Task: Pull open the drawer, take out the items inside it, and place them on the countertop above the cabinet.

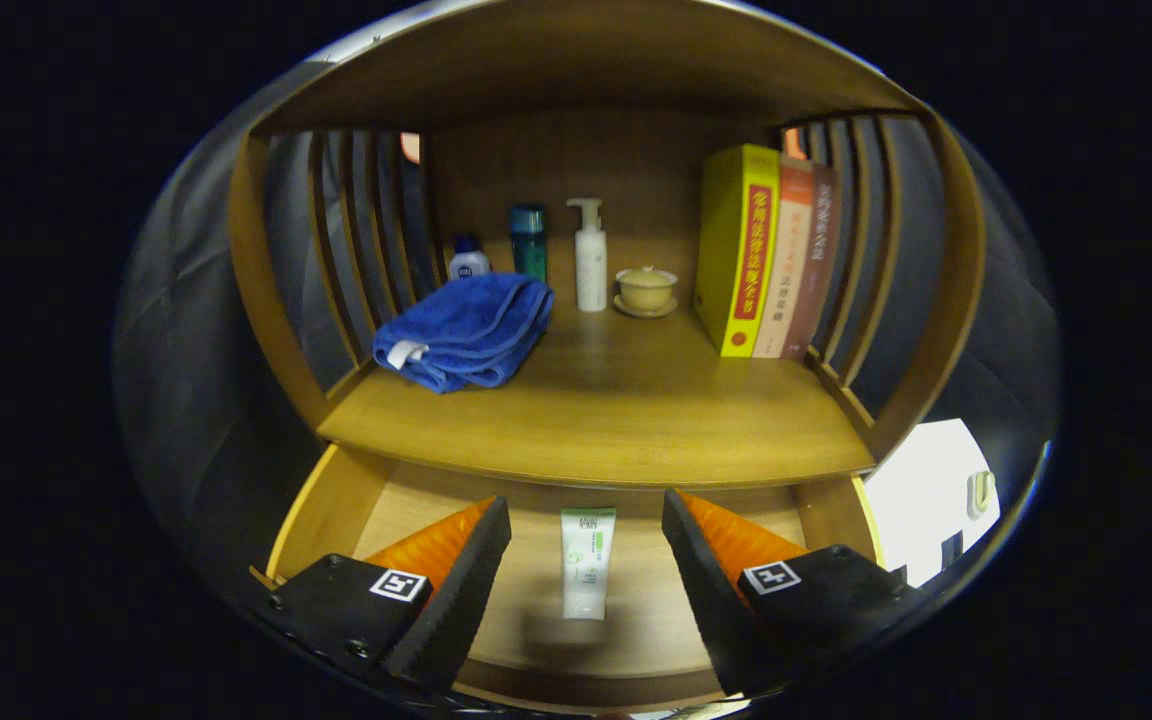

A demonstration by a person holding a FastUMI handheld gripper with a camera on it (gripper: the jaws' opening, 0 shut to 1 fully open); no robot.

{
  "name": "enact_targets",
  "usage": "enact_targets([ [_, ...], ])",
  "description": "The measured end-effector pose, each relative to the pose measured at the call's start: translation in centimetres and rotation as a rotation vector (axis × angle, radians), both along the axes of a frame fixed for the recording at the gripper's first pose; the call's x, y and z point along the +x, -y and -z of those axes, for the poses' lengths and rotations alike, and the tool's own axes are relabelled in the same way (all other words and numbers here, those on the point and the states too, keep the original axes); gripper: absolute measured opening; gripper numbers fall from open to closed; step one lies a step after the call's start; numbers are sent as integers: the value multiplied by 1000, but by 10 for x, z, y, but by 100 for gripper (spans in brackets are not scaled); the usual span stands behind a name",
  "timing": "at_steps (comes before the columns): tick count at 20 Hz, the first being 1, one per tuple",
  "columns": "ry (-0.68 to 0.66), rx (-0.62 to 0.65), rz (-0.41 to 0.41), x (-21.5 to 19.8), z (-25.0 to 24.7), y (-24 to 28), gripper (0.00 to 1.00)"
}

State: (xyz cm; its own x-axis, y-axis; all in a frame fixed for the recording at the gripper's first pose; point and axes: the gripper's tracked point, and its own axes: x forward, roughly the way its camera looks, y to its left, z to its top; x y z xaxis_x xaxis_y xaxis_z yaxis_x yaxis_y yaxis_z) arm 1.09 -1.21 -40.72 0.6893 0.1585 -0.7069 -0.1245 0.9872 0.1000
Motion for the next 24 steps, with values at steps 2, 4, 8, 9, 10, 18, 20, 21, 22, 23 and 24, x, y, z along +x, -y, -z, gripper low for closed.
enact_targets([
  [2,-102,-27,-20,-1,31,-1,99],
  [4,-177,-61,-38,-5,57,-1,99],
  [8,-324,-70,-56,-24,102,-4,99],
  [9,-345,-71,-53,-26,109,-3,99],
  [10,-365,-68,-48,-29,116,-3,99],
  [18,-533,-87,-54,-54,150,-4,99],
  [20,-559,-81,-51,-55,150,-5,96],
  [21,-569,-81,-50,-55,149,-6,94],
  [22,-581,-82,-49,-54,148,-6,92],
  [23,-596,-76,-45,-53,145,-7,89],
  [24,-614,-84,-36,-53,143,-4,80],
])
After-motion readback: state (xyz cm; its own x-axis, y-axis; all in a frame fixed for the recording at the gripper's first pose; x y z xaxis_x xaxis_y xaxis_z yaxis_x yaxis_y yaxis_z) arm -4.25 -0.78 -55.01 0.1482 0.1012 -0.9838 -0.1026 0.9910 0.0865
